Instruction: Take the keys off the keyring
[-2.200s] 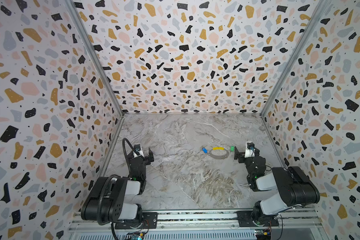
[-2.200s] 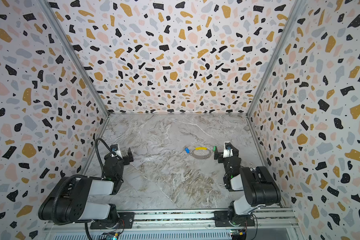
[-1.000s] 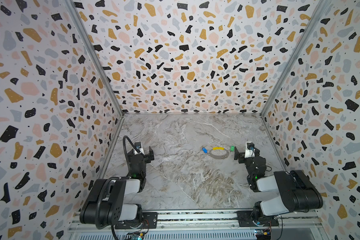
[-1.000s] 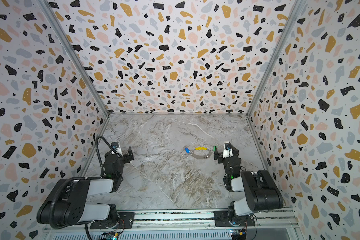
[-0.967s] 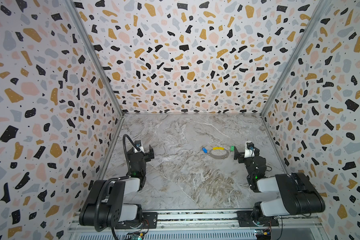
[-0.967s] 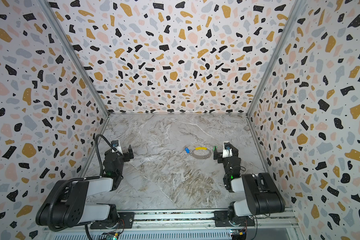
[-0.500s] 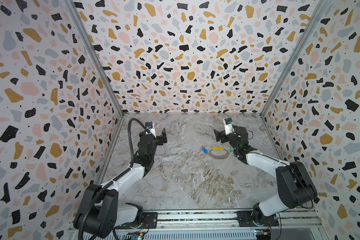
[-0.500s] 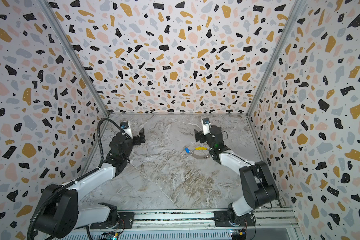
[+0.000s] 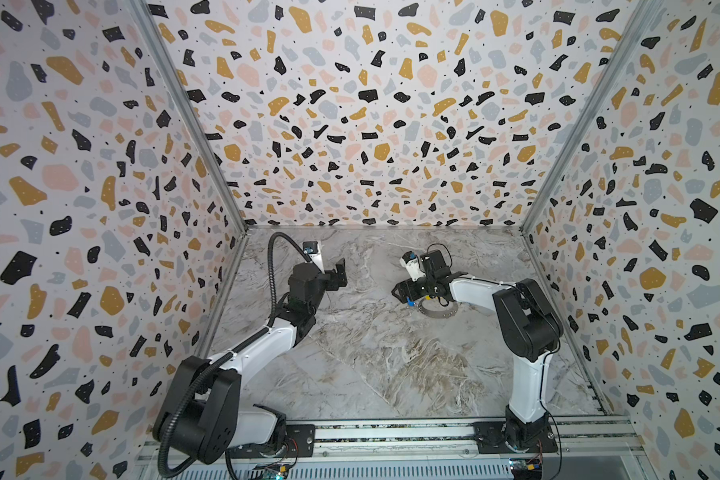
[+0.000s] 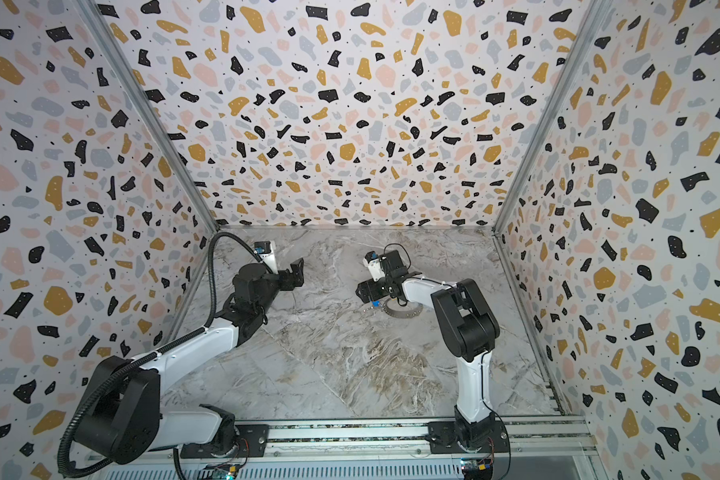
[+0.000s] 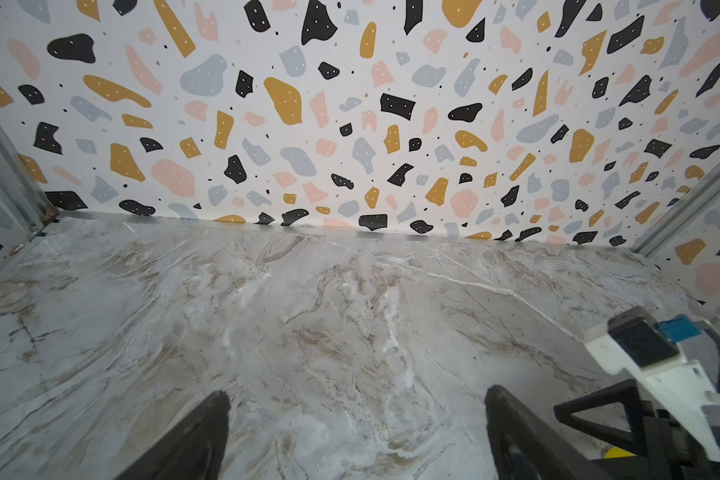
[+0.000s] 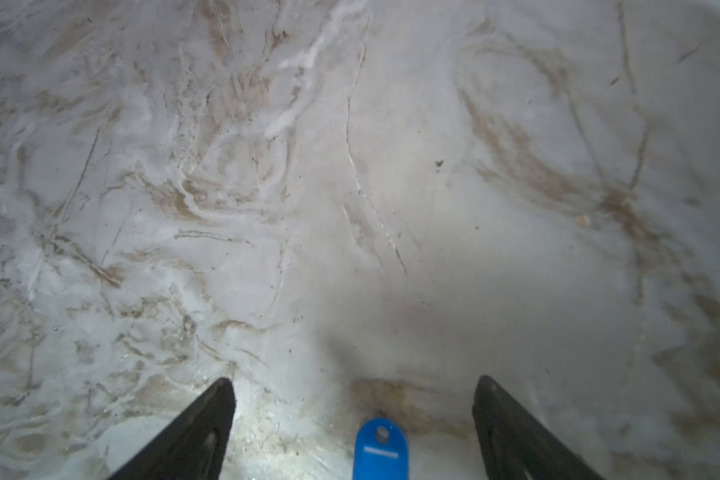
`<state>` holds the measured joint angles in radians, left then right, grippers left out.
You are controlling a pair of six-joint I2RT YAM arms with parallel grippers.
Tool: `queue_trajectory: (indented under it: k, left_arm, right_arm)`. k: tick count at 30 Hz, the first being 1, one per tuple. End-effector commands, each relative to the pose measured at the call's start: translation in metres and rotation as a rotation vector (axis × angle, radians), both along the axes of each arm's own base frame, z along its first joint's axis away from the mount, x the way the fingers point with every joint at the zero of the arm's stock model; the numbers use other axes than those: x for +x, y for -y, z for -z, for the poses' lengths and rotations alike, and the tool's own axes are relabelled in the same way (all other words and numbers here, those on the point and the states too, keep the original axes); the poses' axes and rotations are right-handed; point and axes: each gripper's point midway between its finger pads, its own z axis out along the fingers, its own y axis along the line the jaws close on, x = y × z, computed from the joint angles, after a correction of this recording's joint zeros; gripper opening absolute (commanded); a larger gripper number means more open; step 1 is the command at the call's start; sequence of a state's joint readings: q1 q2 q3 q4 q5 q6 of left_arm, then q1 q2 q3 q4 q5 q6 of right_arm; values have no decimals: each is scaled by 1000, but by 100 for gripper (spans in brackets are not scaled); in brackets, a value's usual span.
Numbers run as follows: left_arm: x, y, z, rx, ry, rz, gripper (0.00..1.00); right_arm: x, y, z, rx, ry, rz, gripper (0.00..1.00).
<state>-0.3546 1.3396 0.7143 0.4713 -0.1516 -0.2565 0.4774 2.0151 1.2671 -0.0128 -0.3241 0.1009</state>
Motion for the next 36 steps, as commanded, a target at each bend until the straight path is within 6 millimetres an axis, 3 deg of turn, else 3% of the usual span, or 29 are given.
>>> queue_trajectory:
  k: [1,9,16,22,30,36]
  left_arm:
    - [3,8,-14,-45,26,28,96]
    - [4,13,-13,-49,16,42,96]
    - [2,16,-12,-49,12,41,96]
    - [2,23,-13,-51,11,59,95]
    - [3,42,-14,-29,6,115,92]
    - [2,57,-10,5,-9,155,88]
  right_arm:
    - [-5,-6,-10,16,-42,-12,92]
    - [-24,-13,4,26,-134,-64,92]
    - [-62,-15,12,-14,-222,-122,92]
    - [-96,-32,13,-31,-272,-218,88]
    - [-66,-19,-35,-54,-117,-146,84]
    - [-54,2,-28,-80,-137,-102,84]
